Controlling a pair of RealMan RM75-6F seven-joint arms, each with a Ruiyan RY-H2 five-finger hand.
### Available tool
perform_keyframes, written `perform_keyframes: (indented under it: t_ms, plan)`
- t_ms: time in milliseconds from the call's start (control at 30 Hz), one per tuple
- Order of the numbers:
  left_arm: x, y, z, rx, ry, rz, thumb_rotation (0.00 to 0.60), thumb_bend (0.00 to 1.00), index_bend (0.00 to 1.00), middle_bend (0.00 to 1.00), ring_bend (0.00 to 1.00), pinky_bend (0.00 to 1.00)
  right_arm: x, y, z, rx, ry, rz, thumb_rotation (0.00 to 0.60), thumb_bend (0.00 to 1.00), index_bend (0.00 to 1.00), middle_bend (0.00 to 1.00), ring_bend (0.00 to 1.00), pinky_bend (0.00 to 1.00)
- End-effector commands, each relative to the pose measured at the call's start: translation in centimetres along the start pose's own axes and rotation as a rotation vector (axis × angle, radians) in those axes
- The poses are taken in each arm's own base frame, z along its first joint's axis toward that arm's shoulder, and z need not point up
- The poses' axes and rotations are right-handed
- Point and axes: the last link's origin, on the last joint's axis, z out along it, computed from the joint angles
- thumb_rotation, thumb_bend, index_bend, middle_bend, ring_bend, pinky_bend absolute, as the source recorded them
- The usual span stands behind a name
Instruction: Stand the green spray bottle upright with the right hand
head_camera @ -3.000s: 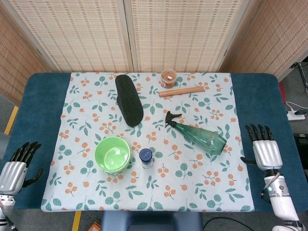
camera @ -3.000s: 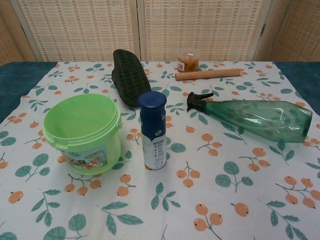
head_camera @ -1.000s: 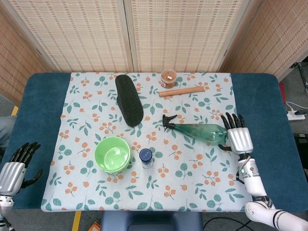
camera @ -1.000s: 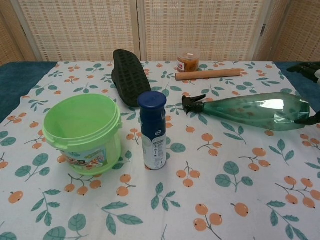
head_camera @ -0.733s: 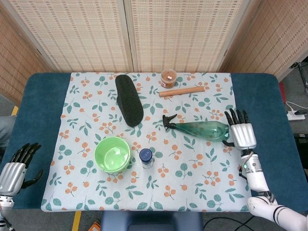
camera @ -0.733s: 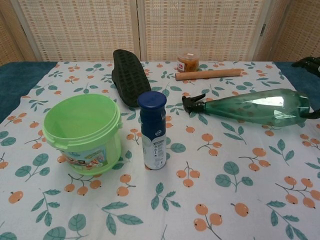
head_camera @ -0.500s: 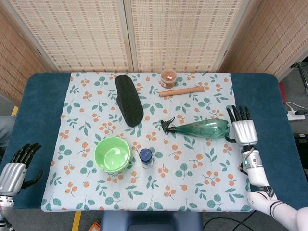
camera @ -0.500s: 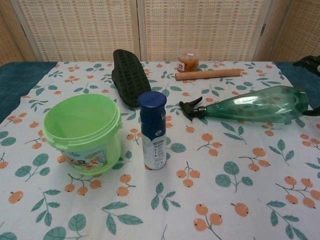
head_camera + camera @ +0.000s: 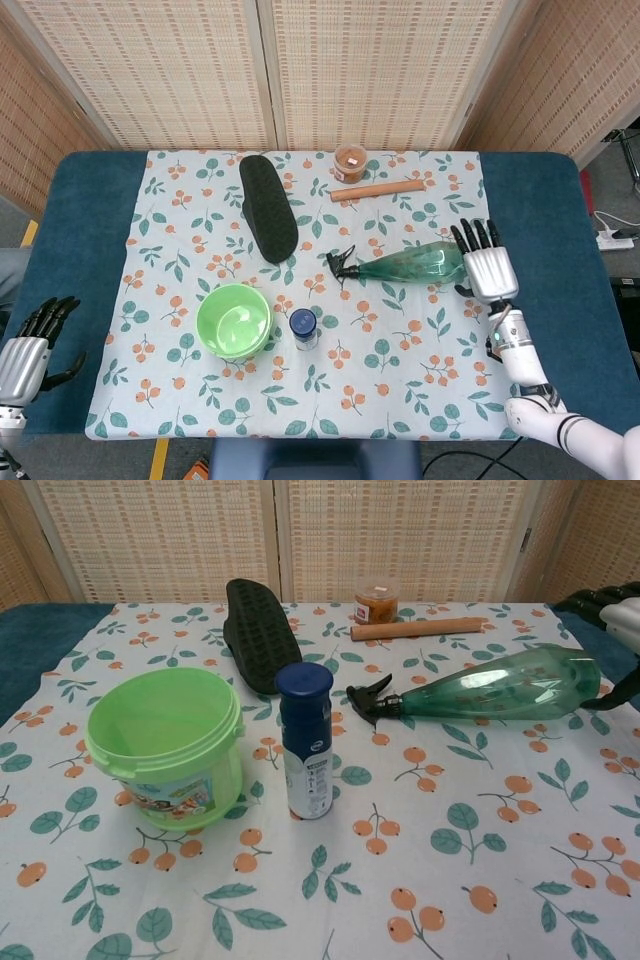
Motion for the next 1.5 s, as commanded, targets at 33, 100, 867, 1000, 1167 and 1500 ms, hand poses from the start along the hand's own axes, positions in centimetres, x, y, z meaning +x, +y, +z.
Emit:
perform_keyframes:
  t_ms: [33, 100, 867, 1000, 1167, 1500]
  plan:
    - [0.0, 0.1, -0.1, -0.006, -0.001, -0.002, 0.6, 0.33, 0.1, 0.07, 0.0, 0.12, 4.2, -1.0, -2.7, 0.005, -0.074, -0.069, 0.6, 0.0, 0.0, 0.0, 0.0, 0.0]
    - [0.1, 0.2, -0.2, -0.009, -0.001, -0.002, 0.6, 0.33, 0.1, 0.07, 0.0, 0.12, 5.3, -2.4, -2.6, 0.036, -0.067, -0.076, 0.6, 0.0, 0.0, 0.0, 0.0, 0.0]
    - [0.3, -0.2, -0.1, -0.008, -0.014, -0.031, 0.6, 0.33, 0.12, 0.07, 0.0, 0.12, 4.5, -14.4, 5.0, 0.273, 0.107, -0.072, 0.6, 0.0, 0.37, 0.29, 0.05, 0.06]
    - [0.6, -0.3, -0.1, -0.005, -0.007, -0.045, 0.6, 0.33, 0.12, 0.07, 0.0, 0.12, 4.5, -15.9, 5.2, 0.273, 0.098, -0.08, 0.6, 0.0, 0.37, 0.29, 0.05, 0.06]
    - [0.9, -0.3, -0.3, -0.01, -0.002, -0.06, 0.6, 0.33, 0.12, 0.07, 0.0, 0.12, 3.8, -16.4, 5.5, 0.228, 0.096, -0.127, 0.6, 0.0, 0.39, 0.31, 0.05, 0.0]
    - [1.1, -0.1, -0.4, -0.02, 0.0, -0.068, 0.6, 0.33, 0.12, 0.07, 0.0, 0.12, 2.7, -17.0, 6.3, 0.175, 0.083, -0.147, 0.6, 0.0, 0.43, 0.33, 0.06, 0.0]
